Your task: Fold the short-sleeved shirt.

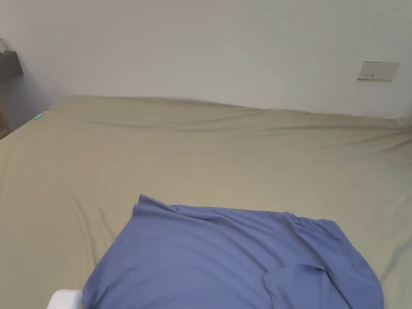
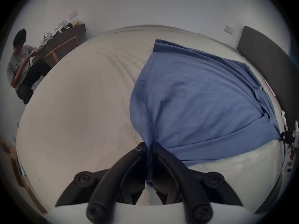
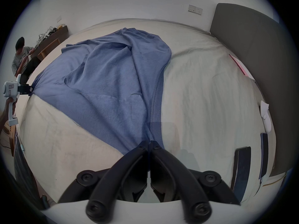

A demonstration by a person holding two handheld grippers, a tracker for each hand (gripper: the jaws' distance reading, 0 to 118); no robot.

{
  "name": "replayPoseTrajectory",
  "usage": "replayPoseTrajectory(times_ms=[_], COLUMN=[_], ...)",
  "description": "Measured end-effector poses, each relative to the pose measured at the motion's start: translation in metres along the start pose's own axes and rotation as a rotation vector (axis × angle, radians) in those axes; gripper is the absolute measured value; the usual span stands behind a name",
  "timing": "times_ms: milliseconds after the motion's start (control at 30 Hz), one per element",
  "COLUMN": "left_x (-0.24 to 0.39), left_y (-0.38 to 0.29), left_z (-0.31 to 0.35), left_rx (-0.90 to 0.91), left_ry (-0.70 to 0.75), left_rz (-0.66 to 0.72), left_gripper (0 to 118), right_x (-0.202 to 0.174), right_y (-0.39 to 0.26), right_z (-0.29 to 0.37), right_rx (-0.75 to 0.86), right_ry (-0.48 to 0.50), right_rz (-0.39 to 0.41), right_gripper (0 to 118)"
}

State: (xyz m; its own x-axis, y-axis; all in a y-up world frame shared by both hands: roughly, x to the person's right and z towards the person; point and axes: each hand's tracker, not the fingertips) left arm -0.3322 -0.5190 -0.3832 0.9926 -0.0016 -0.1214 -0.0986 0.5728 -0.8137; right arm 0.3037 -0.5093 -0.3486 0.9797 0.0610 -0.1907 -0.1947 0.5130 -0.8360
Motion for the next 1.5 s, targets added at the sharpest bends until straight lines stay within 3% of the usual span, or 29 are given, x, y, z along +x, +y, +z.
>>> replayPoseTrajectory(times_ms=[133,333,700,900,1100,1500], left_x=[-0.001,0.005,-0.010,-0.003,0.005,-0.024], left_y=[0.000,-0.015,-0.076,-0.094,-0.100,-0.129], left_z=[0.029,0.081,0.109,0.102,0.099,0.123], left_rx=[-0.008,-0.036,-0.164,-0.212,-0.218,-0.213], left_ry=[-0.086,-0.110,-0.153,-0.152,-0.124,-0.183], left_rz=[0.071,0.019,-0.035,0.011,-0.038,0.052], left_gripper=[4,4,4,4,4,4], right_x=[0.002,-0.007,0.004,0.009,-0.010,-0.004], right_y=[0.001,-0.005,-0.065,-0.078,-0.087,-0.088], right_z=[0.020,0.037,0.064,0.052,0.039,0.068], right_rx=[0.044,0.006,-0.104,-0.145,-0.152,-0.177], right_ry=[-0.009,-0.093,-0.029,0.002,-0.057,-0.025], right_rz=[0.012,0.232,0.271,0.200,0.285,0.272], right_gripper=[2,2,2,2,2,2])
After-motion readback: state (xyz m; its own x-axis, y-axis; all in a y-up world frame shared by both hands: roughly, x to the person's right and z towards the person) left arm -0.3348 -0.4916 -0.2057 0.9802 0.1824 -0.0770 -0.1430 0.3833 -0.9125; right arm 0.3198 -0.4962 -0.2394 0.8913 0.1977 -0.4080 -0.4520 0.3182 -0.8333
